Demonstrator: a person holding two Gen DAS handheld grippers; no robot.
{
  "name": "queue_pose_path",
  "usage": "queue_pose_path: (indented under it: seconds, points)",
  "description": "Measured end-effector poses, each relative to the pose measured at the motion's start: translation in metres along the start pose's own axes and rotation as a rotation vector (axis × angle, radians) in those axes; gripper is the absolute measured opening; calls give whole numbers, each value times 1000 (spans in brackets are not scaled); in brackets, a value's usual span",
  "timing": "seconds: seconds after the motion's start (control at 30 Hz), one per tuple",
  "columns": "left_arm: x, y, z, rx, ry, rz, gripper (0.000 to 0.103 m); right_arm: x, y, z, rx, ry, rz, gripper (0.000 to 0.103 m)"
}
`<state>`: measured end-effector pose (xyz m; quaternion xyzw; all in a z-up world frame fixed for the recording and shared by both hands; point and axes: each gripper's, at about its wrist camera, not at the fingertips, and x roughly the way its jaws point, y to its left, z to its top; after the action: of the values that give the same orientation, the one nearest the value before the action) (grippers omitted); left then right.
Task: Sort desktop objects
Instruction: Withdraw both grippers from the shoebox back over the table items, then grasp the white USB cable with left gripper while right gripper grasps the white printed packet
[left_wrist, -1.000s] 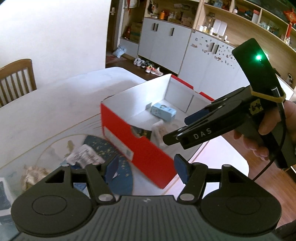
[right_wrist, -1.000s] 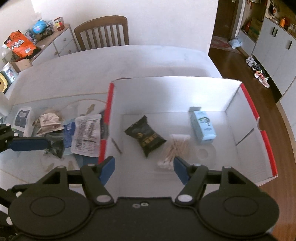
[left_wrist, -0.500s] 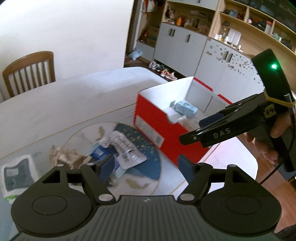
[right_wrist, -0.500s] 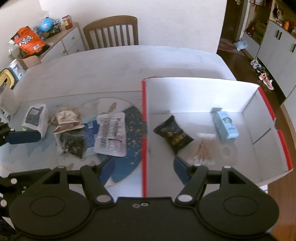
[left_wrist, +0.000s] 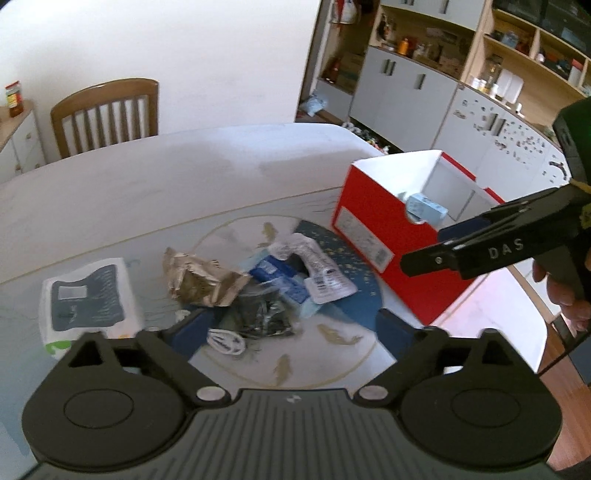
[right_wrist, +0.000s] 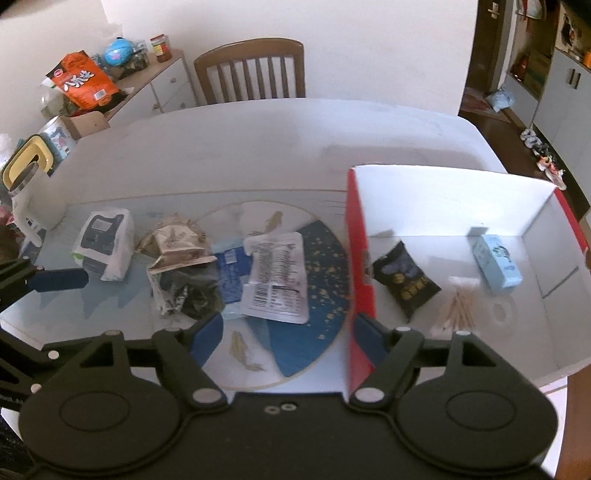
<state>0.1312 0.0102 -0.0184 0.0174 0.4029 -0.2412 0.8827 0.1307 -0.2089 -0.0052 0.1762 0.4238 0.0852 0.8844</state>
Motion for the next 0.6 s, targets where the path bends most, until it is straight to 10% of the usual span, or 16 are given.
queue_pose_path:
  seconds: [0.6]
  points:
    - [13, 38, -18, -85, 3, 88, 103, 61, 23, 11, 24, 30, -25, 75]
